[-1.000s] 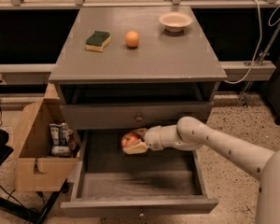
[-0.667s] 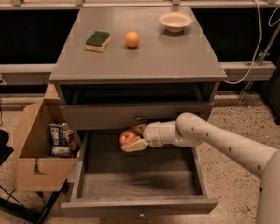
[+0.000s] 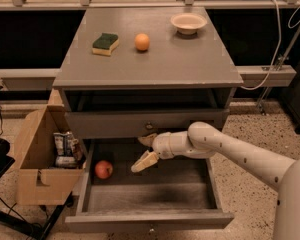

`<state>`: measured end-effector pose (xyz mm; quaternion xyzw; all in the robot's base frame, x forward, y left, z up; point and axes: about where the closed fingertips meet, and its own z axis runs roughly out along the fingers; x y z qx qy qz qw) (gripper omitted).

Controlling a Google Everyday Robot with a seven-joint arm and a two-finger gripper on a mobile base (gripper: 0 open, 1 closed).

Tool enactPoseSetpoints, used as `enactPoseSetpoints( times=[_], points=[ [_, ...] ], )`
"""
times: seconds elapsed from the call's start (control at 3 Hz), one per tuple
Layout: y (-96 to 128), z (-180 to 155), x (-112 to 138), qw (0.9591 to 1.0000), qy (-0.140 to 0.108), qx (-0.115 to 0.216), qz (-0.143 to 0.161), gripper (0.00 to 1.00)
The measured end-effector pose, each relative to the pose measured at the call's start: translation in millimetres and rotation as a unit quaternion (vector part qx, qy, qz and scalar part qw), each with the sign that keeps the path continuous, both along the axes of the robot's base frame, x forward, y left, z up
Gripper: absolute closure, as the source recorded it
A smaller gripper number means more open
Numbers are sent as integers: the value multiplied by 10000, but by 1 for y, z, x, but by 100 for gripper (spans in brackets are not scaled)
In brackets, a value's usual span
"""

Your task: Place apple into middle drawer

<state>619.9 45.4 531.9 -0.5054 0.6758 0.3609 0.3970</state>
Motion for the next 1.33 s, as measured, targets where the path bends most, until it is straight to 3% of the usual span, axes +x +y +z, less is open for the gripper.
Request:
enactPoseSetpoints(
  times=[0.33, 0.67, 1.0, 1.33],
  points=[
    [-12, -5, -20, 9993, 294, -194, 91, 0],
    [-38, 13, -54, 9972, 663, -322, -110, 0],
    [-73, 46, -122, 9922, 1077, -500, -377, 0],
    [-108, 74, -186, 9870, 1324, -656, -639, 0]
  ],
)
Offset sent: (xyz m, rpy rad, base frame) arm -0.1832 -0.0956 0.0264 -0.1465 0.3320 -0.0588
